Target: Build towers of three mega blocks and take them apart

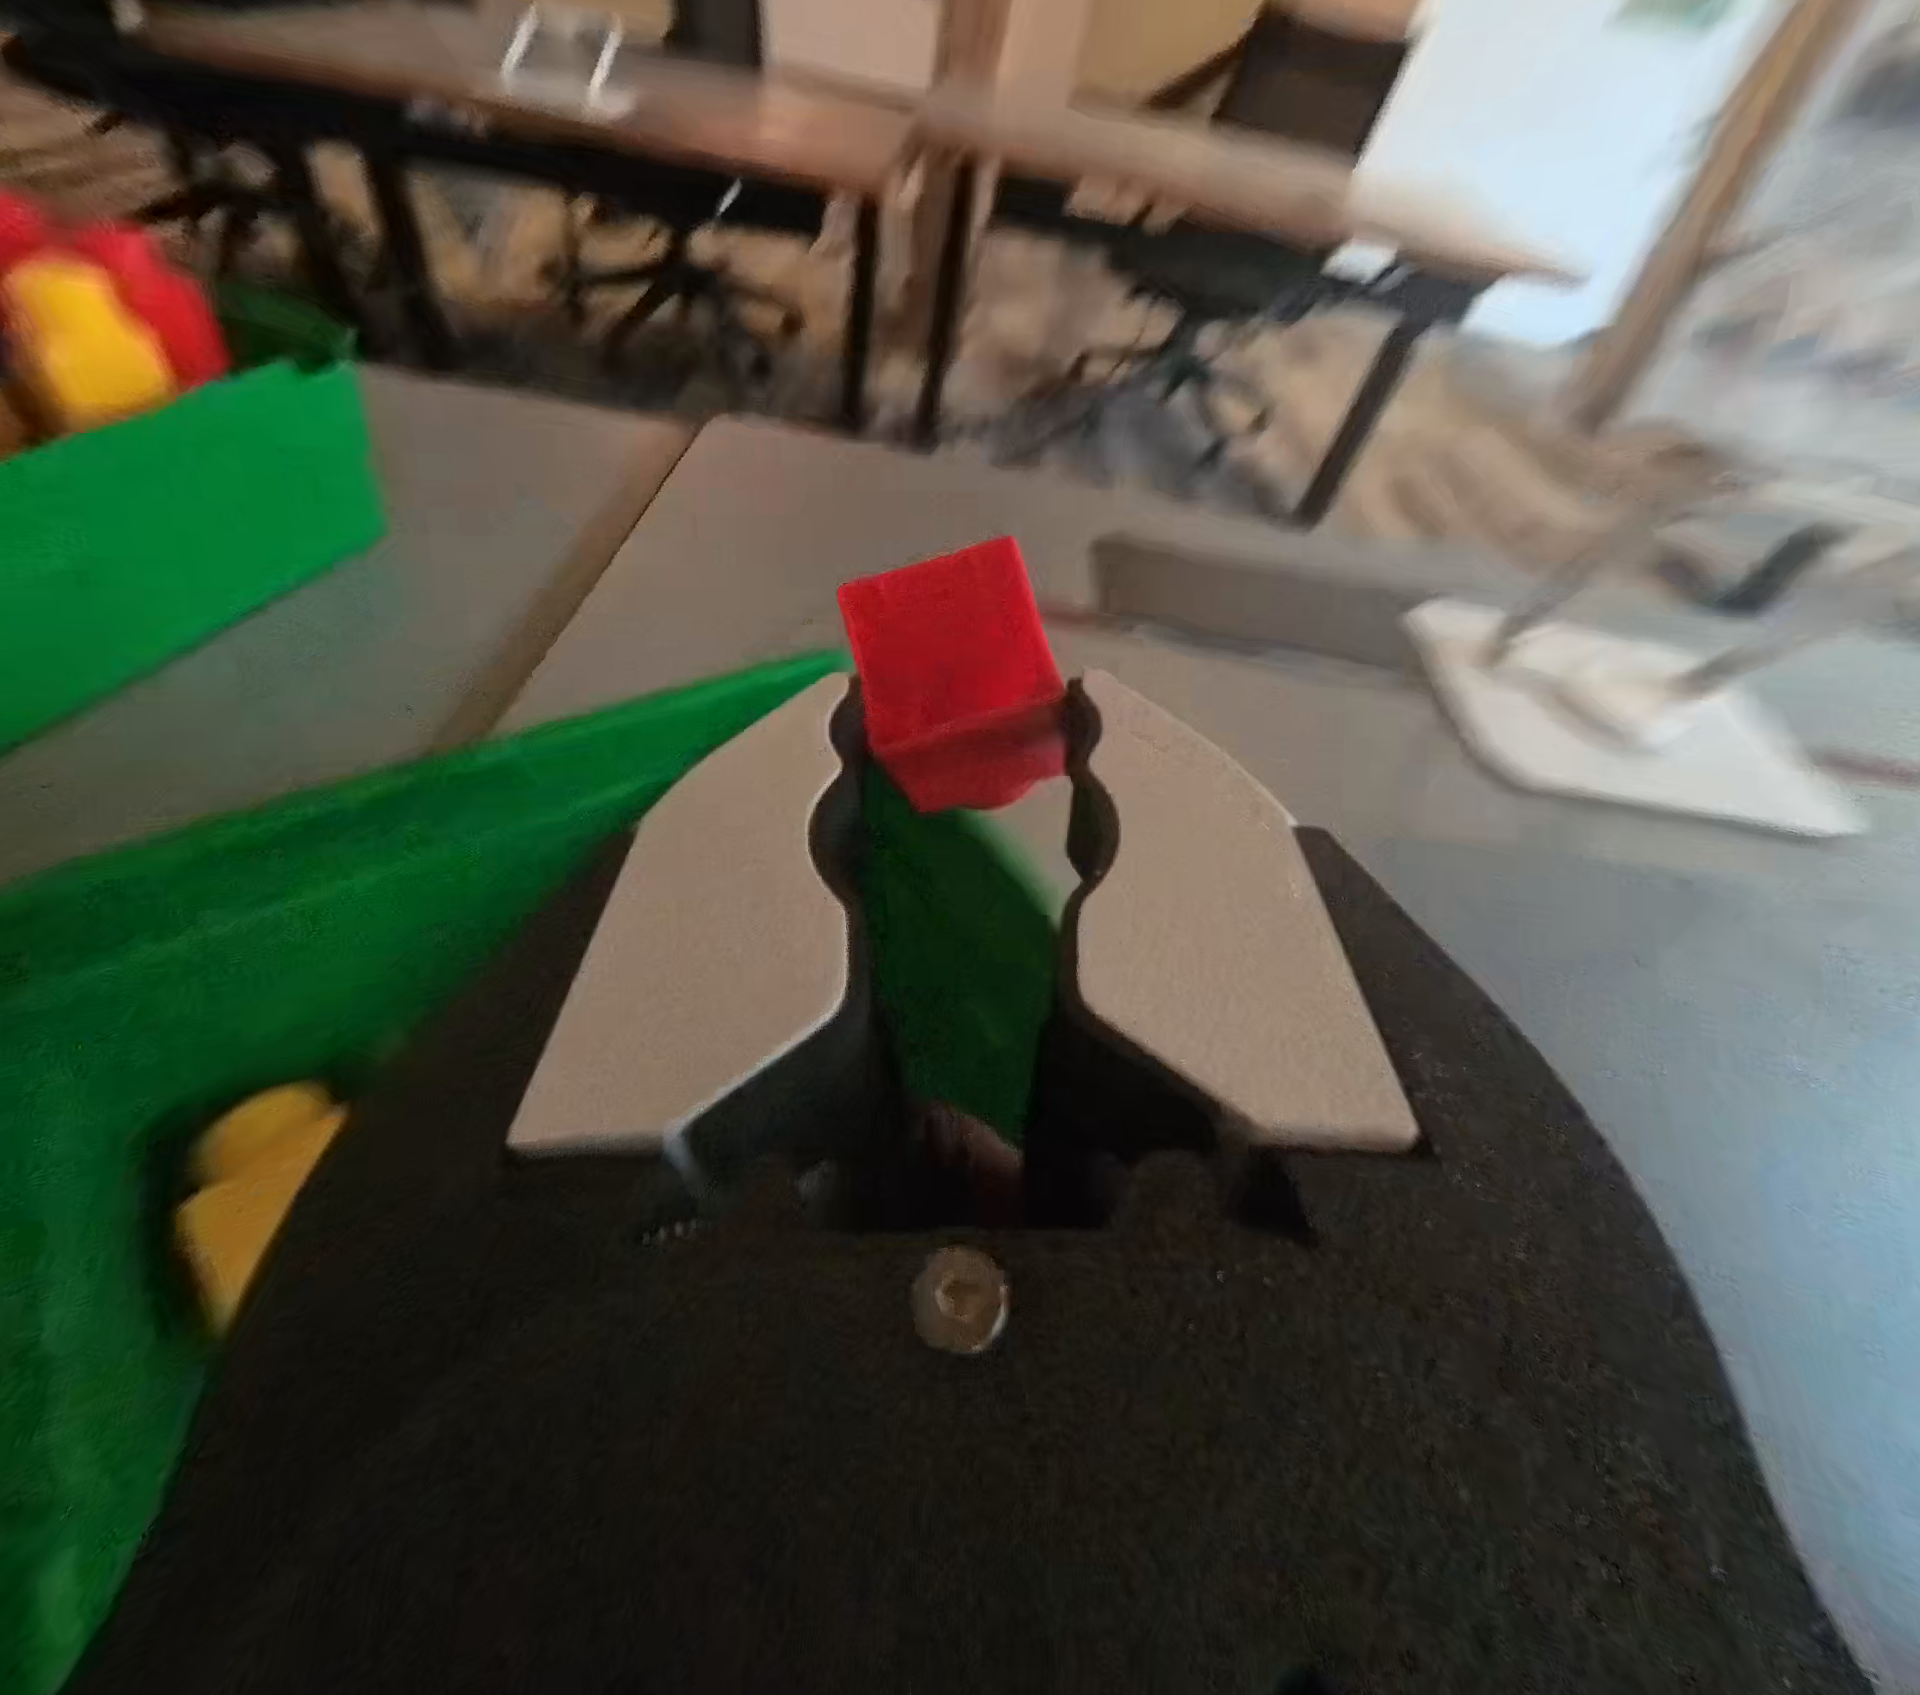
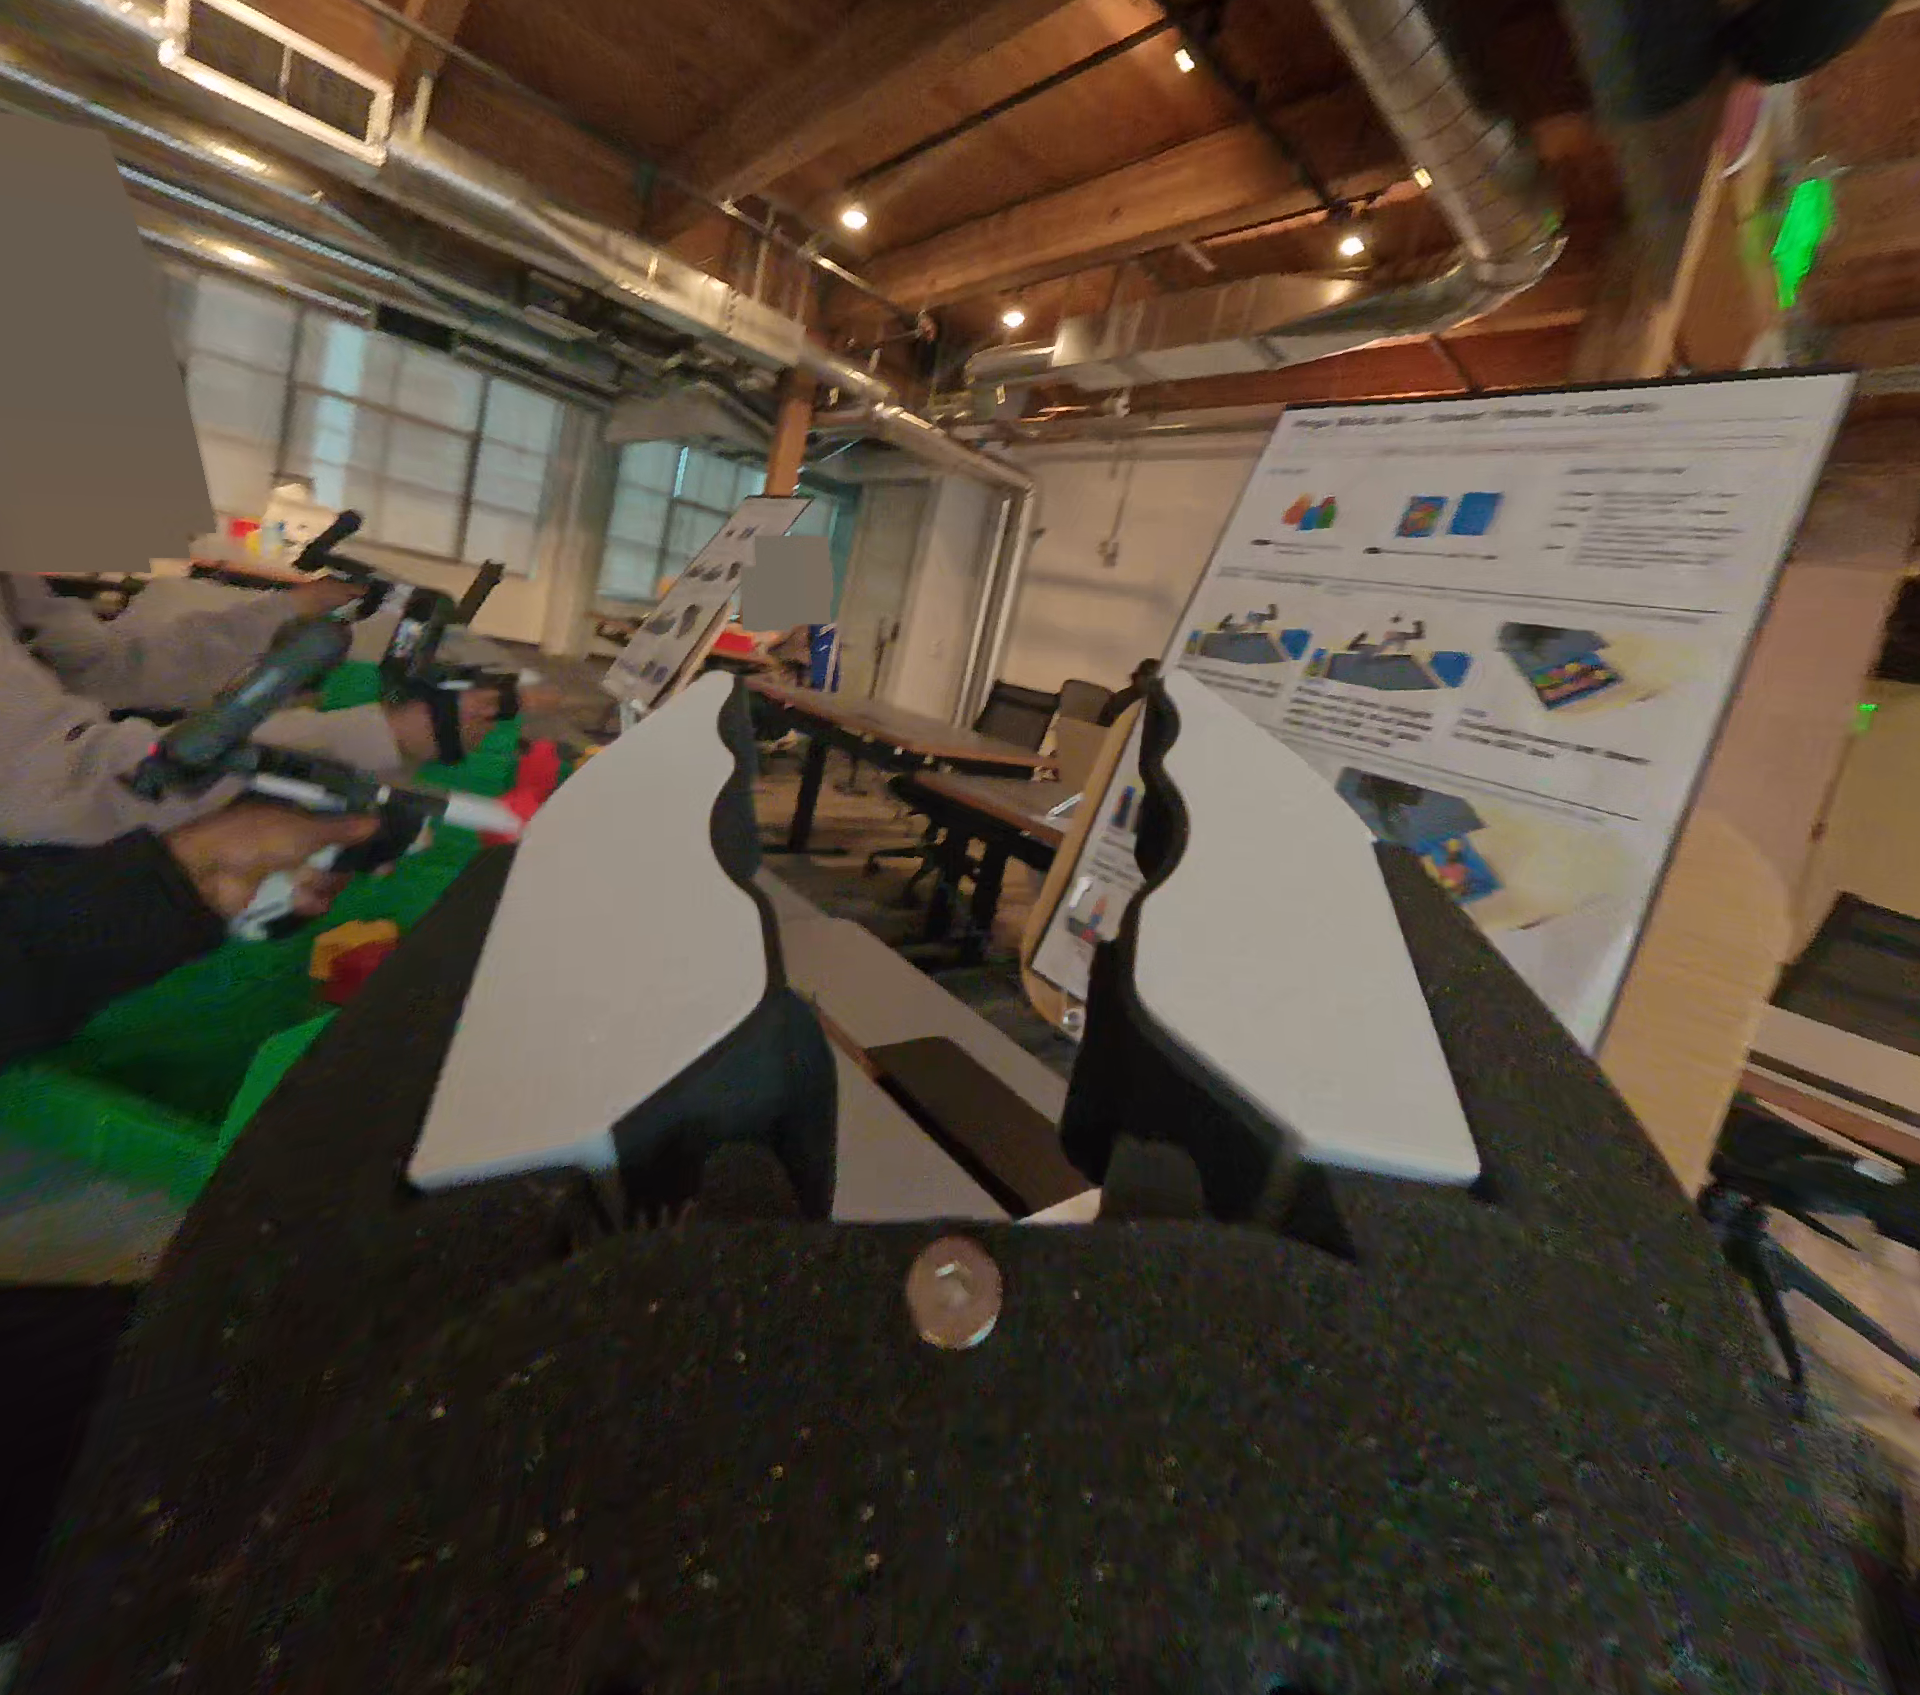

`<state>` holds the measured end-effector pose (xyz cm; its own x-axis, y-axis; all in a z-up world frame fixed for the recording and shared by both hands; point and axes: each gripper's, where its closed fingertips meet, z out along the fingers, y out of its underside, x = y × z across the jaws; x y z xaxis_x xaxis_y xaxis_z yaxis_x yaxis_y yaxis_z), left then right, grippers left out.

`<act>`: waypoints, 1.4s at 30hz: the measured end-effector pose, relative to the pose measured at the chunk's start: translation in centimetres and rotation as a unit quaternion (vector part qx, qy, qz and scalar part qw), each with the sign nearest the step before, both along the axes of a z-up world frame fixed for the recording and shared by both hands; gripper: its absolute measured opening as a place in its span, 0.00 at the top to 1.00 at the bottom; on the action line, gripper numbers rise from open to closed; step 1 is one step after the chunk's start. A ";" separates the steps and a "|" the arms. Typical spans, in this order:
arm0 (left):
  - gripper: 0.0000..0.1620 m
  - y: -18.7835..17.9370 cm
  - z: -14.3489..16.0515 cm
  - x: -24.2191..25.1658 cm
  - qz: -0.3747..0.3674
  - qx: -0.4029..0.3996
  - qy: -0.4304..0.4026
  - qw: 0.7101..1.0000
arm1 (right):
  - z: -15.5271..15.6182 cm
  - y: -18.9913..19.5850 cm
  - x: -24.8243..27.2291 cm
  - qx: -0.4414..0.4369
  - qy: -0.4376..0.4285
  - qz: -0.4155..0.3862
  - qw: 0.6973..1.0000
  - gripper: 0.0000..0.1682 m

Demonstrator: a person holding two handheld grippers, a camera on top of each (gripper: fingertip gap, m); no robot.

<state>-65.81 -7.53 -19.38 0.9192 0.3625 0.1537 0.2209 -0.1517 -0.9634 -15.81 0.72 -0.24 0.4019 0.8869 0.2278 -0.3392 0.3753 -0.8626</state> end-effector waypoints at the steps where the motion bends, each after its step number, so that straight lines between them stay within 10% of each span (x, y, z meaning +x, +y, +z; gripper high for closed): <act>1: 0.78 0.0 2.4 1.9 -0.026 0.038 0.000 0.999 | -0.2 -0.3 -0.5 0.001 -0.009 0.011 1.000 0.58; 9: 0.78 1.2 17.0 23.0 -0.360 0.232 -0.039 0.903 | -2.2 -4.1 -4.4 -0.022 -0.085 0.133 0.987 0.59; 20: 0.79 -0.9 19.9 39.8 -0.640 0.322 -0.138 0.683 | -2.0 -8.1 -6.5 -0.118 -0.043 0.302 0.945 0.64; 42: 0.77 -0.1 16.3 41.2 -0.646 0.314 -0.084 0.691 | -3.4 -8.3 -7.7 -0.138 -0.087 0.322 0.932 0.84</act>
